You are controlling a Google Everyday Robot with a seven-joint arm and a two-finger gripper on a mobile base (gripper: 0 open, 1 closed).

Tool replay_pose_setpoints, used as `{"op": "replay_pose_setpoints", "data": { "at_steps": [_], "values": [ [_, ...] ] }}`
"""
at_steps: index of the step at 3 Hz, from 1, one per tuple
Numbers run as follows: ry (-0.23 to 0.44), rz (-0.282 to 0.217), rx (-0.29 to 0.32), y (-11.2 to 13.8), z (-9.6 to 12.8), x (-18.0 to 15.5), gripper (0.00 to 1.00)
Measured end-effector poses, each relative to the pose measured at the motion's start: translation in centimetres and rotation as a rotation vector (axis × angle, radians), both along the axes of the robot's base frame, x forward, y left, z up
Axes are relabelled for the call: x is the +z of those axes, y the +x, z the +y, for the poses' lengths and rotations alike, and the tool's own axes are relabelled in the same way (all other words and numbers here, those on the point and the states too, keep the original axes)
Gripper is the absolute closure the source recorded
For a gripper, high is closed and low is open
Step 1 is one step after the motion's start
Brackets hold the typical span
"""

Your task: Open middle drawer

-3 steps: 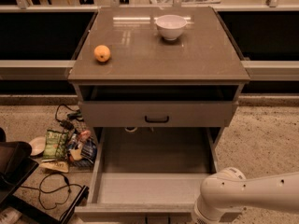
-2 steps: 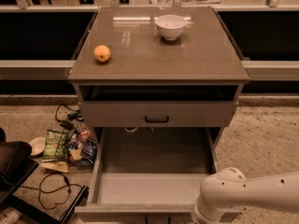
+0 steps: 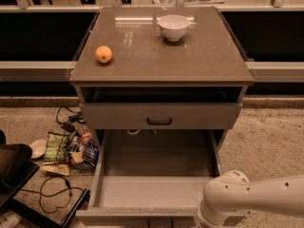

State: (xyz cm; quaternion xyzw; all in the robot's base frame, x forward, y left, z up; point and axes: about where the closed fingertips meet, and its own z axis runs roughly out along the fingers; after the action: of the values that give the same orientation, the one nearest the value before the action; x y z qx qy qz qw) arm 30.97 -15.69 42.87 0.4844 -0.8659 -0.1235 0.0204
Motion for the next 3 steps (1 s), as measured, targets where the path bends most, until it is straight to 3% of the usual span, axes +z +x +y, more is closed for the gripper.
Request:
{"op": "replay_pose_setpoints", "data": {
  "at_steps": [1, 2, 3],
  "values": [
    [-0.001, -0.018, 0.035, 1.2, -0.6, 3.5, 0.0],
    [0.014, -0.127, 0.076, 6.8, -1.1, 13.9, 0.0],
    [0.015, -0.174, 0.182, 11.4, -2.0, 21.1, 0.0]
  ]
}}
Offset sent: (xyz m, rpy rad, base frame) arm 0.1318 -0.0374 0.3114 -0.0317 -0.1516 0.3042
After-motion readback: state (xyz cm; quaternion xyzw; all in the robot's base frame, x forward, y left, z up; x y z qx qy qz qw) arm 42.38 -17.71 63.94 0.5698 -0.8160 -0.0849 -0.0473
